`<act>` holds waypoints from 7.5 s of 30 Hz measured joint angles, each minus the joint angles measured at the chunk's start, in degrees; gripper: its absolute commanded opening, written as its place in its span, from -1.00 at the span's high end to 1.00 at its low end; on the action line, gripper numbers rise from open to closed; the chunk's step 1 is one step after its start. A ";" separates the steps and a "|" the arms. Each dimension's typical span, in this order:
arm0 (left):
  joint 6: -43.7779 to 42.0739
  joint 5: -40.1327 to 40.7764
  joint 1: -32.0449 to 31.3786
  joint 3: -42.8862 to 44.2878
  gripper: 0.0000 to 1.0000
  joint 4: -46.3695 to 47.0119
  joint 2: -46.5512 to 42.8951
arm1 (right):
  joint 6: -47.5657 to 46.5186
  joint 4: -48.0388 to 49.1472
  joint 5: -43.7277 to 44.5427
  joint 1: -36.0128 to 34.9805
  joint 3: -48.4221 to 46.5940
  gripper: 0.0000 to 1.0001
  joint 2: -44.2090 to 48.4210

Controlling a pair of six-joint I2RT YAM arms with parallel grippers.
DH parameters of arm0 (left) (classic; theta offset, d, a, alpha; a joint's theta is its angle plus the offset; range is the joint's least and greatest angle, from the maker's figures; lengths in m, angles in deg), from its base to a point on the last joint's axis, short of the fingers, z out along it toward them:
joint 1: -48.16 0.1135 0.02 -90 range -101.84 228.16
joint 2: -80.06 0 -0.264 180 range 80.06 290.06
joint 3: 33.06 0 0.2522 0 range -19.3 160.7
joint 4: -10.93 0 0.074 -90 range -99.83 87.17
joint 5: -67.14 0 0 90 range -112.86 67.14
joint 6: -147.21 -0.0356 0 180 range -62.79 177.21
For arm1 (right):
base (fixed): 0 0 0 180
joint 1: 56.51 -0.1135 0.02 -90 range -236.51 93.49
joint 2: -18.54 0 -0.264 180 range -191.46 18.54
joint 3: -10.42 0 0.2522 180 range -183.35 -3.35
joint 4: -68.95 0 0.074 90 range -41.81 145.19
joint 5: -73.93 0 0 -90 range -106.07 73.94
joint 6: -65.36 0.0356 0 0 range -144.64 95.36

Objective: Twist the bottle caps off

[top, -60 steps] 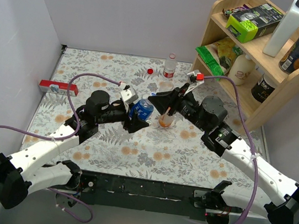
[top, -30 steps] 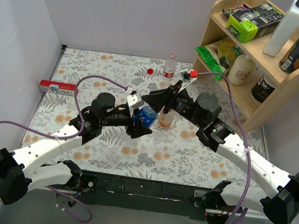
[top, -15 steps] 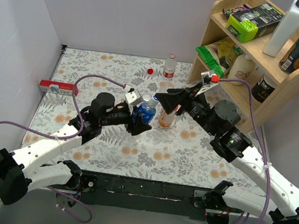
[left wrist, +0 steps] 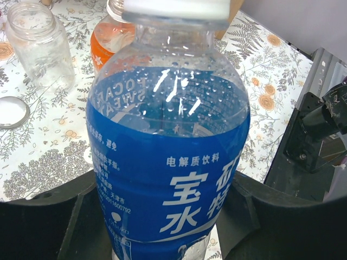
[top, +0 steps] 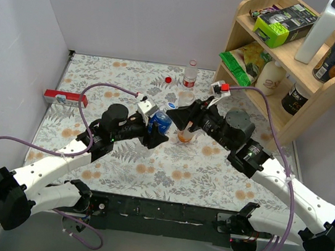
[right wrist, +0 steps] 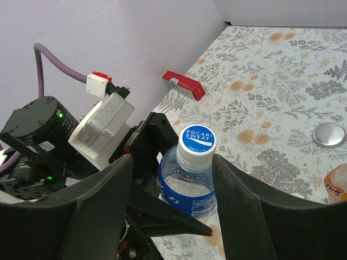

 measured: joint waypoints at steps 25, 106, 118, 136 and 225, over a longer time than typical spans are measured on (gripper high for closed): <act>0.28 -2.47 -0.04 0.00 0.55 0.04 0.44 | -1.07 0.66 -1.99 -0.09 -2.25 -0.25 -6.38; 2.08 6.40 11.37 -1.90 0.50 4.00 -7.43 | -7.80 11.21 26.29 -20.63 19.37 0.50 -27.47; 2.01 6.43 11.37 -1.92 0.50 3.96 -7.61 | -5.81 10.73 30.73 -20.92 13.64 -0.04 -37.73; 1.86 6.40 11.37 -1.95 0.50 3.96 -8.41 | -3.61 8.63 32.09 -21.86 13.03 -0.74 -37.70; 7.65 5.57 11.47 -2.45 -0.96 3.39 -2.75 | -20.50 -41.48 15.67 -4.00 -6.88 0.97 -2.86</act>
